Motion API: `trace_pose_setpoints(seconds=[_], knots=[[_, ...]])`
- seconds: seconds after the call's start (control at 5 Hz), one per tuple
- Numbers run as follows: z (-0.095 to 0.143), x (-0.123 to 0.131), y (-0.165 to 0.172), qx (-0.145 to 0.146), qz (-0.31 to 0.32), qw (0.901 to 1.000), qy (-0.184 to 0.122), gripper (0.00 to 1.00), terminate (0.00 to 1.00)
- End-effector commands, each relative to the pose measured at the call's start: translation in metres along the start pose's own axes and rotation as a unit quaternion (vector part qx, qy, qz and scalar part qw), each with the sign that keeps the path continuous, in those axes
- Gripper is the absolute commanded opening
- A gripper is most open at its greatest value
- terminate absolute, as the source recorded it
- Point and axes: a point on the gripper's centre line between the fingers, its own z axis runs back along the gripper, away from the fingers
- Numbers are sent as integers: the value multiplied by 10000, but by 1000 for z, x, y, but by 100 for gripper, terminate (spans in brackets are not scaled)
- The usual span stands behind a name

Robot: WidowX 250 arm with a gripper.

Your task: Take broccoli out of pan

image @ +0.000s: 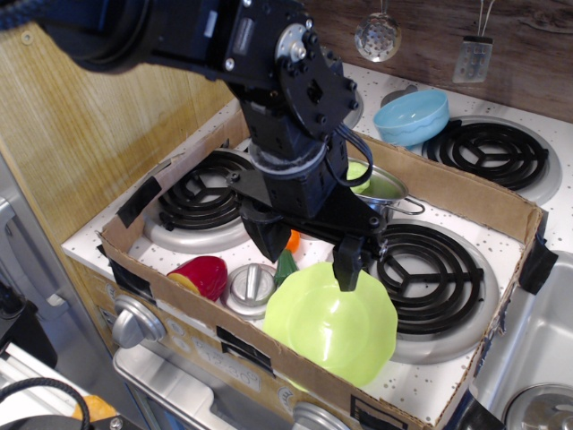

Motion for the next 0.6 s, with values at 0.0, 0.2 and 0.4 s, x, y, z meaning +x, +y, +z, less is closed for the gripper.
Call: trace_pose_setpoints(seconds=[0.0, 0.2, 0.4], knots=[[0, 0, 0, 0, 0, 10000, 0, 100, 0], [12, 17, 9, 362, 211, 9985, -353, 100, 0], [22, 43, 22, 372, 165, 9985, -378, 100, 0]])
